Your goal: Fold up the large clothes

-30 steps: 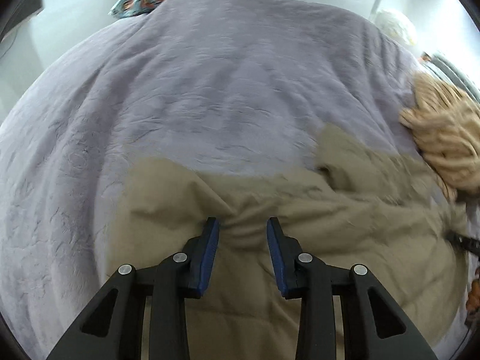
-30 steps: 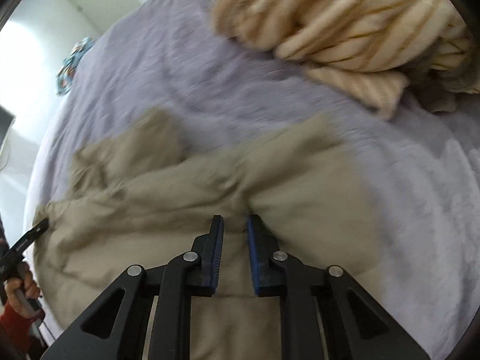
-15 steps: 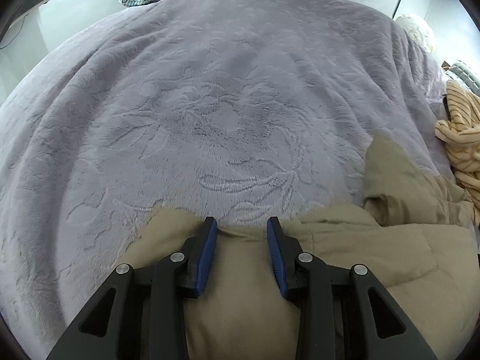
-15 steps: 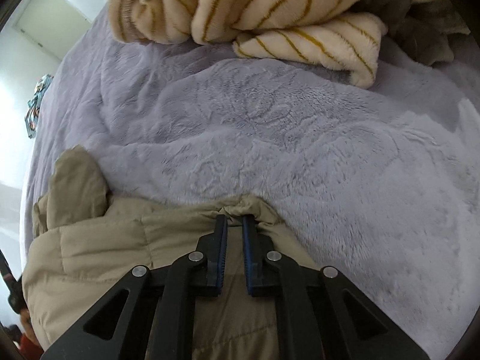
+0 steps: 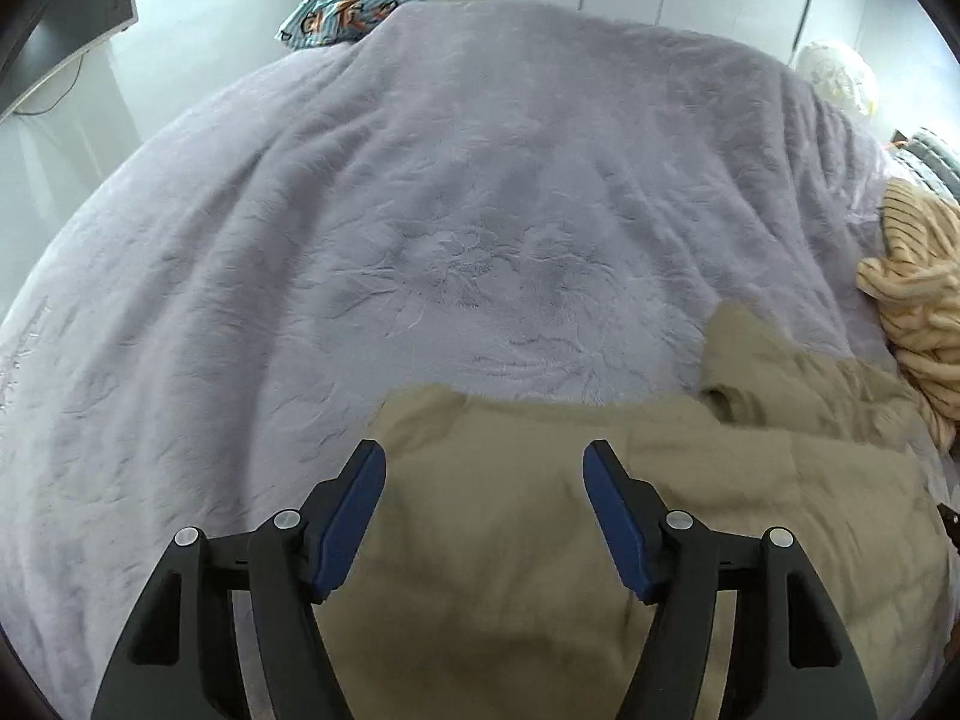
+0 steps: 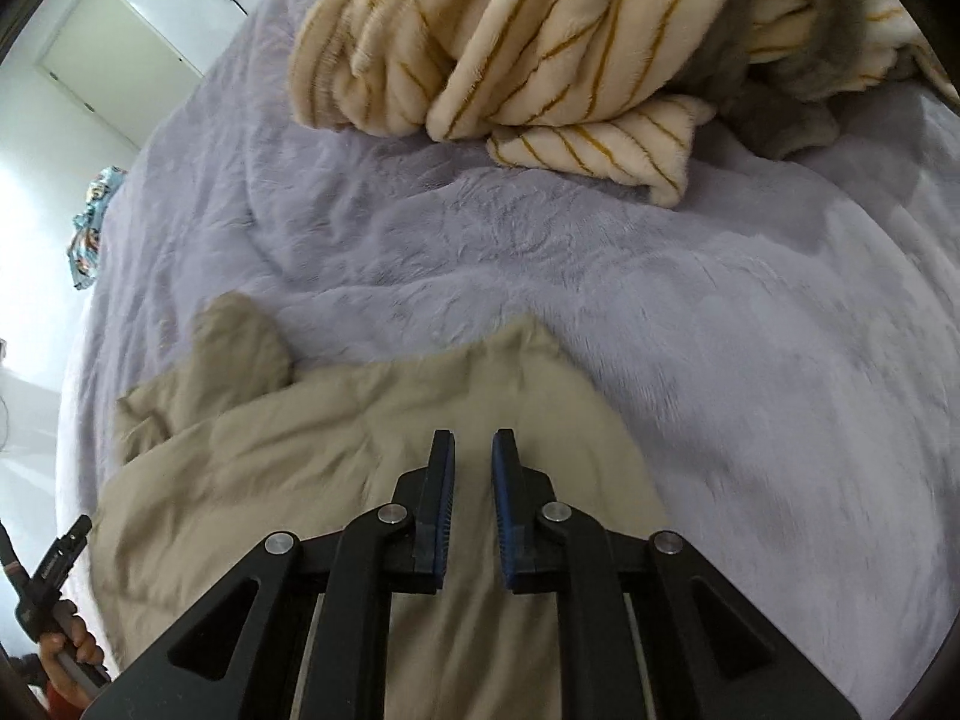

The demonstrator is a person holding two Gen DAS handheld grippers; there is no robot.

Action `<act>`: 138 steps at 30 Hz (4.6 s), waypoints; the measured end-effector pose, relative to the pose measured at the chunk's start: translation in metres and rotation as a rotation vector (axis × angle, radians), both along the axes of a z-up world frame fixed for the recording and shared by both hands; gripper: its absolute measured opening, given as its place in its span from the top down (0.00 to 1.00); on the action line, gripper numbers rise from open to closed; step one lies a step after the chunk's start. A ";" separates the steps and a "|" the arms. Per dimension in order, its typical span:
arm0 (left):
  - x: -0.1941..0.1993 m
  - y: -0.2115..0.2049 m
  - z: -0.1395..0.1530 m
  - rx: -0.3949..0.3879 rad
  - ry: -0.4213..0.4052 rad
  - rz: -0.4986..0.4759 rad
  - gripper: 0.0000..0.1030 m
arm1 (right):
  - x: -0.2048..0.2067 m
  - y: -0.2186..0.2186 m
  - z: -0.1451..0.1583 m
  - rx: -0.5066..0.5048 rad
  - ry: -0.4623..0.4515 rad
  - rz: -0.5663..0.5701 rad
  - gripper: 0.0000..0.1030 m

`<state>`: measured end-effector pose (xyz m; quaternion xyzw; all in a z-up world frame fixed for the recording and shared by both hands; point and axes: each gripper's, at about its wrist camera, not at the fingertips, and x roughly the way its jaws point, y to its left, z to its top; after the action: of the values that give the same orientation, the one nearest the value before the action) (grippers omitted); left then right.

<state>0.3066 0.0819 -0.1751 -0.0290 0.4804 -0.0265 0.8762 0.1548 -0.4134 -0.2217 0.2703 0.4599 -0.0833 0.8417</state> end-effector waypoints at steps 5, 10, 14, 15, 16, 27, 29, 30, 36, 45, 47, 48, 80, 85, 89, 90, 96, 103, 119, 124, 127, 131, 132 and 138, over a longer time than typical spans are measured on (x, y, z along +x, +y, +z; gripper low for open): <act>-0.031 0.010 0.007 -0.028 0.053 0.014 0.32 | -0.034 0.009 0.011 0.063 -0.024 -0.011 0.86; -0.070 0.010 0.006 -0.029 0.088 0.021 0.32 | -0.075 0.019 0.016 0.107 -0.021 -0.016 0.86; -0.100 0.008 0.007 -0.022 0.097 0.028 0.03 | -0.102 0.022 0.016 0.148 -0.012 -0.028 0.86; -0.108 0.008 0.009 -0.027 0.092 0.027 0.03 | -0.110 0.024 0.015 0.160 -0.008 -0.032 0.86; -0.115 0.008 0.010 -0.030 0.097 0.022 0.03 | -0.115 0.024 0.013 0.174 -0.004 -0.036 0.85; -0.161 0.008 -0.005 -0.102 0.200 0.039 0.03 | -0.160 0.039 -0.008 0.304 0.019 -0.067 0.49; -0.167 0.010 -0.008 -0.132 0.215 0.051 0.03 | -0.162 0.042 -0.011 0.332 0.008 -0.052 0.37; -0.170 0.012 -0.010 -0.144 0.222 0.059 0.03 | -0.164 0.045 -0.013 0.350 -0.002 -0.044 0.29; -0.181 0.020 -0.028 -0.219 0.258 0.106 0.03 | -0.167 0.054 -0.036 0.467 -0.004 -0.047 0.14; -0.179 0.037 -0.056 -0.471 0.338 0.129 0.03 | -0.162 0.061 -0.073 0.660 -0.017 -0.103 0.00; -0.177 0.039 -0.063 -0.520 0.348 0.137 0.03 | -0.160 0.062 -0.077 0.692 -0.027 -0.106 0.00; -0.174 0.040 -0.067 -0.556 0.351 0.138 0.03 | -0.157 0.063 -0.080 0.710 -0.033 -0.107 0.00; -0.155 0.031 -0.024 -0.690 0.124 0.046 0.79 | -0.149 0.068 -0.101 0.944 -0.116 -0.088 0.76; -0.184 0.041 -0.013 -0.704 0.124 0.017 0.79 | -0.180 0.073 -0.090 0.915 -0.108 -0.047 0.76; -0.223 0.056 -0.017 -0.707 0.164 0.006 0.79 | -0.211 0.075 -0.090 0.910 -0.092 -0.038 0.76; -0.234 0.059 -0.019 -0.710 0.178 0.007 0.79 | -0.221 0.076 -0.091 0.907 -0.086 -0.035 0.76; -0.293 0.083 -0.029 -0.732 0.241 0.002 0.79 | -0.280 0.076 -0.104 0.943 -0.058 -0.039 0.76; -0.320 0.091 -0.056 -0.680 0.306 0.016 0.78 | -0.309 0.068 -0.138 1.002 -0.001 -0.099 0.66; -0.352 0.112 -0.015 -0.299 0.345 0.145 0.42 | -0.328 0.080 -0.075 0.663 0.212 -0.050 0.39; -0.356 0.114 0.012 -0.237 0.291 0.135 0.42 | -0.301 0.106 -0.043 0.541 0.239 0.002 0.39; -0.351 0.108 0.022 -0.200 0.278 0.108 0.42 | -0.294 0.127 -0.030 0.488 0.249 0.048 0.39; -0.346 0.100 0.027 -0.179 0.277 0.080 0.42 | -0.282 0.164 0.002 0.425 0.253 0.123 0.39; -0.345 0.096 0.028 -0.177 0.276 0.070 0.42 | -0.279 0.171 0.009 0.398 0.251 0.149 0.39; -0.337 0.075 0.033 -0.177 0.281 0.008 0.42 | -0.262 0.199 0.026 0.282 0.247 0.255 0.37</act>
<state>-0.0300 0.1574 -0.1416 -0.1114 0.5937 -0.0611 0.7946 -0.1075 -0.2140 -0.1960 0.3127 0.5969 0.0566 0.7367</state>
